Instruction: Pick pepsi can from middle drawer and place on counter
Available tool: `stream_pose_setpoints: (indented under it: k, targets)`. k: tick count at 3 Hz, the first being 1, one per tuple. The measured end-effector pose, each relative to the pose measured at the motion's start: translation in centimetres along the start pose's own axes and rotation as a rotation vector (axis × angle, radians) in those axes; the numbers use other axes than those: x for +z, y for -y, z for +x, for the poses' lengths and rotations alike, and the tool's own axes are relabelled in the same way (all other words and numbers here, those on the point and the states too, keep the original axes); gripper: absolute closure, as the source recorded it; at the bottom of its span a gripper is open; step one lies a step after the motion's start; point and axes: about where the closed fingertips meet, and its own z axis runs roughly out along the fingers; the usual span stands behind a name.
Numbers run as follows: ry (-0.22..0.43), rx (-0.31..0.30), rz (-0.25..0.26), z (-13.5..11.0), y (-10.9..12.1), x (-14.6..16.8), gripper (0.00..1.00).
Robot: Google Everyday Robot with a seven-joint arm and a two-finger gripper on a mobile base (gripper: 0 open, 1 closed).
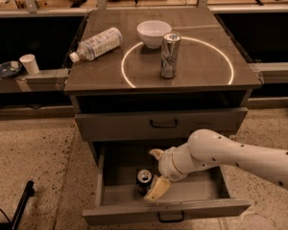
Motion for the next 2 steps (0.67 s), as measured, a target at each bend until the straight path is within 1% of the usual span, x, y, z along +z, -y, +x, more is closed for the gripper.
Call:
stream_pose_setpoints:
  k: [1, 2]
  targets:
    - [0.042, -0.013, 0.040, 0.2, 1.8, 3.0, 0.35]
    - [0.062, -0.016, 0.058, 0.7, 3.1, 5.6, 0.32]
